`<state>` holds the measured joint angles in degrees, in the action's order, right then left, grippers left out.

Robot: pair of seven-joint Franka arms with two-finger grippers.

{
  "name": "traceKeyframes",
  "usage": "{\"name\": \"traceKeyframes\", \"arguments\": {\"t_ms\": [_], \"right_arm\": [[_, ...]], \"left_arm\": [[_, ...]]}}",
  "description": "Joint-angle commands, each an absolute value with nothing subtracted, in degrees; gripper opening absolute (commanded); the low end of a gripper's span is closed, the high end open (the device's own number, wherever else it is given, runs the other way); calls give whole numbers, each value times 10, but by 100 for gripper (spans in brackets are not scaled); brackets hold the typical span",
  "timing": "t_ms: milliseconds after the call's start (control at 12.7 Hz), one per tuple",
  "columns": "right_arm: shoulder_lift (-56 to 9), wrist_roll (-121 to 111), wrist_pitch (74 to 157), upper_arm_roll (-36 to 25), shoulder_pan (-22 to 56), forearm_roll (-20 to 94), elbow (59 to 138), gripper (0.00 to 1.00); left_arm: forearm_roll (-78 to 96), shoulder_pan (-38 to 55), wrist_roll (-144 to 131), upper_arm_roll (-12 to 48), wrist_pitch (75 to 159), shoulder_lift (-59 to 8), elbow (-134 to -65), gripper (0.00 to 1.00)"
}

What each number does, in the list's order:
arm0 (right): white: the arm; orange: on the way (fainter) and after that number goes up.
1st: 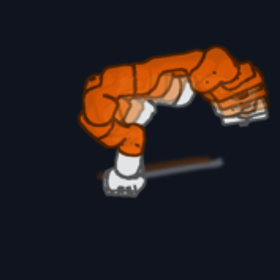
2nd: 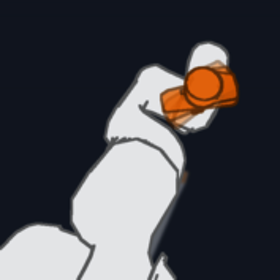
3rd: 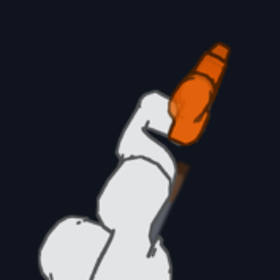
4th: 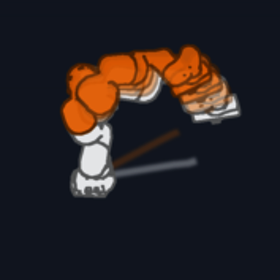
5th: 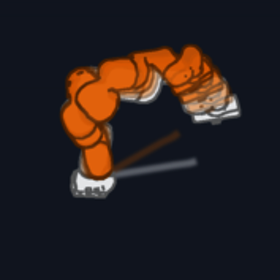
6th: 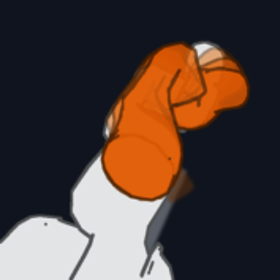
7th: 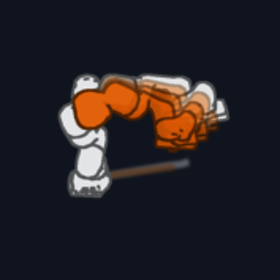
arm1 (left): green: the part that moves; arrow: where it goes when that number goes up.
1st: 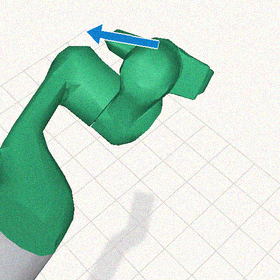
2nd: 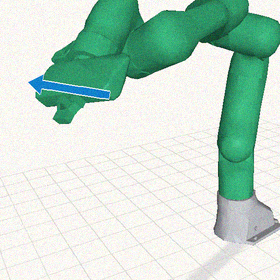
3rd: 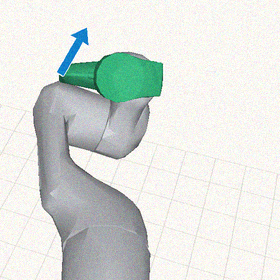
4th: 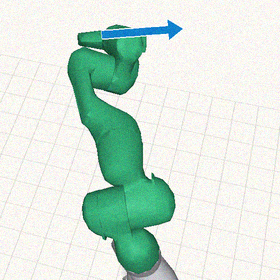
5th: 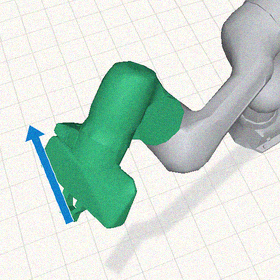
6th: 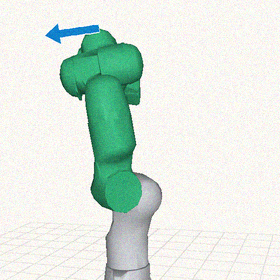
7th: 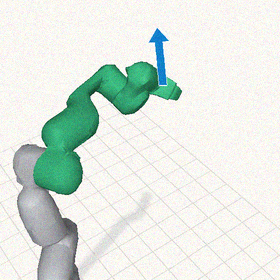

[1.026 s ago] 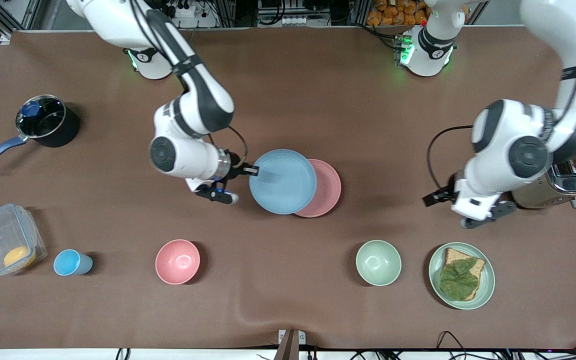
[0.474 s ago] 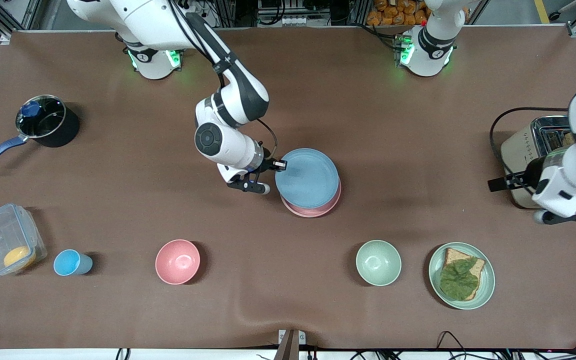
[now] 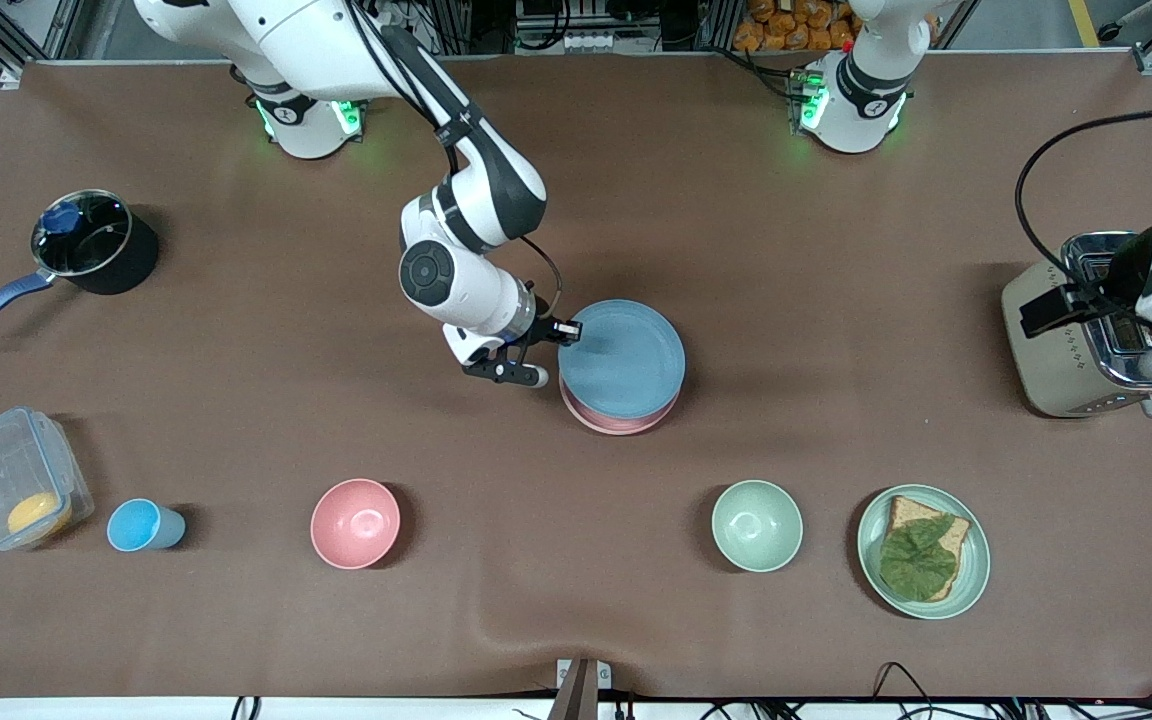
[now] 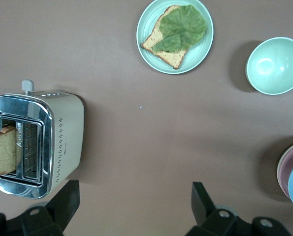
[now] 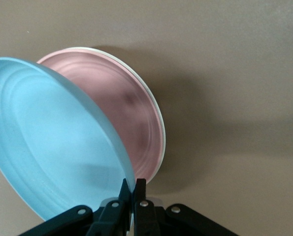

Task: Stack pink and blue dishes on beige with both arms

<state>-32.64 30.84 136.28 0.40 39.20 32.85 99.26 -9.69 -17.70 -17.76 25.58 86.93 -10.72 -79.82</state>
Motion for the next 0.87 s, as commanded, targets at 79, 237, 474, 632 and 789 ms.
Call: {"name": "traceKeyframes", "arguments": {"t_ms": [79,237,474,632,789], "right_arm": [[-359,306,1362,-3,400,338,942,52],[-359,304,1362,-4,406,333,942,100],[-356,303,1357,-5,403,327,945,100],[-339,302,1338,-9,391,306,948,100],[-312,273,1267,-21,363,242,947,100]], "left_arm": [[-77,-180,-170,258,848,-67,-808,100],[-76,-179,-171,258,848,-64,-808,100],[-75,-172,-169,261,857,-66,-804,100],[-74,-171,-169,265,874,-66,-804,100],[-73,-173,-168,268,881,-72,-804,100]]}}
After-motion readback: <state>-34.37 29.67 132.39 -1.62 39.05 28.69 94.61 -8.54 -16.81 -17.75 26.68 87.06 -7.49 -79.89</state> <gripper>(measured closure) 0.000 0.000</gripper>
